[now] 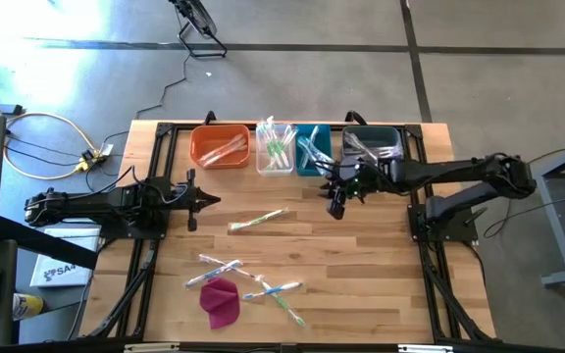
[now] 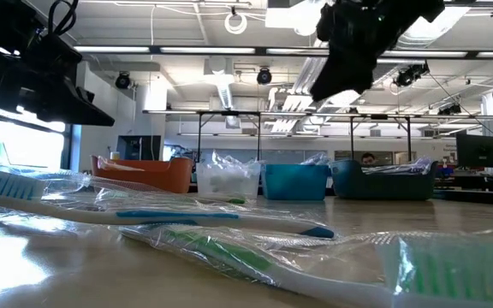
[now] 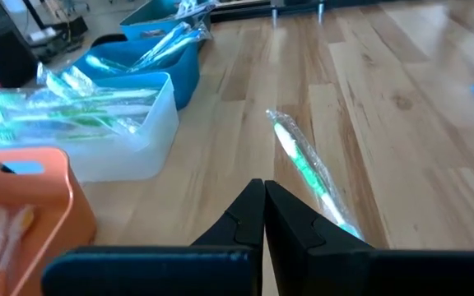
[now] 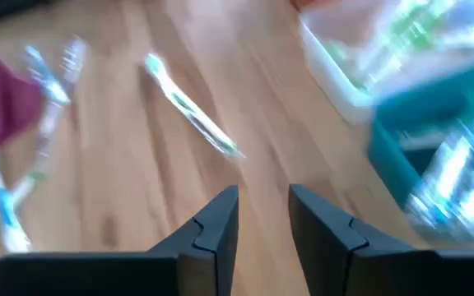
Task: Pick & Place Toothbrushes
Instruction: Put the green toothbrush into the transparent bin
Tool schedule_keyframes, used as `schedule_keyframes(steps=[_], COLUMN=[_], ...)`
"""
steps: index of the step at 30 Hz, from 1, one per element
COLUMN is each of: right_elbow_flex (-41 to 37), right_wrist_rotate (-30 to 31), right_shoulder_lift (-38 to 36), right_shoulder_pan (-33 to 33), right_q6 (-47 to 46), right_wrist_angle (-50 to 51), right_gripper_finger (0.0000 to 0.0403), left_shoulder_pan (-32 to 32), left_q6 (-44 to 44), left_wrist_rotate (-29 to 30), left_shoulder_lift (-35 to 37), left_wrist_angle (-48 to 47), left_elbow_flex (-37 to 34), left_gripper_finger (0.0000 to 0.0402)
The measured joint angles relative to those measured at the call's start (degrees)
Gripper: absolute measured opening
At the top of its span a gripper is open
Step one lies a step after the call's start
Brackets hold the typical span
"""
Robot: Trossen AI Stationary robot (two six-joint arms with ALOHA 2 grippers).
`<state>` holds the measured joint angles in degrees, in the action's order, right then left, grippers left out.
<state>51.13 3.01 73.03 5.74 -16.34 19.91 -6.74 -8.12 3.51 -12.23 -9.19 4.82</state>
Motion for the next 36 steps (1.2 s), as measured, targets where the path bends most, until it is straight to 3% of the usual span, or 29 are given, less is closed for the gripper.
schedule_keyframes(steps=[11, 21, 24, 29, 33, 36], right_elbow_flex=[0.00, 0.00, 0.00, 0.00, -0.02, -0.44], right_wrist_rotate=[-0.02, 0.02, 0.02, -1.31, -5.98, -4.36], right_shoulder_lift=[0.00, 0.02, 0.02, -0.12, -1.69, -4.69], right_shoulder_pan=[-6.01, -6.62, -6.57, -4.63, -4.26, -4.29], right_q6=[0.04, 1.55, 7.28, 10.55, 13.21, 13.93], right_wrist_angle=[-6.53, -8.21, -7.47, -7.26, -8.73, -8.70], right_gripper_finger=[0.0100, 0.0099, 0.0079, 0.0013, 0.0004, 0.0003], left_shoulder_pan=[0.00, 0.00, 0.00, 0.00, 0.00, 0.00], left_q6=[5.42, 5.44, 5.46, 5.49, 5.49, 5.66], left_wrist_rotate=[-0.09, -0.12, -0.13, -0.13, -0.13, -0.13], left_shoulder_lift=[-0.02, 0.00, -0.01, -0.02, 0.00, 0.00], left_wrist_angle=[0.02, 0.02, 0.02, 0.02, 0.02, 0.02], left_elbow_flex=[0.02, 0.02, 0.02, 0.02, 0.02, 0.02], left_gripper_finger=[0.0006, 0.0006, 0.0006, 0.0006, 0.0006, 0.0006])
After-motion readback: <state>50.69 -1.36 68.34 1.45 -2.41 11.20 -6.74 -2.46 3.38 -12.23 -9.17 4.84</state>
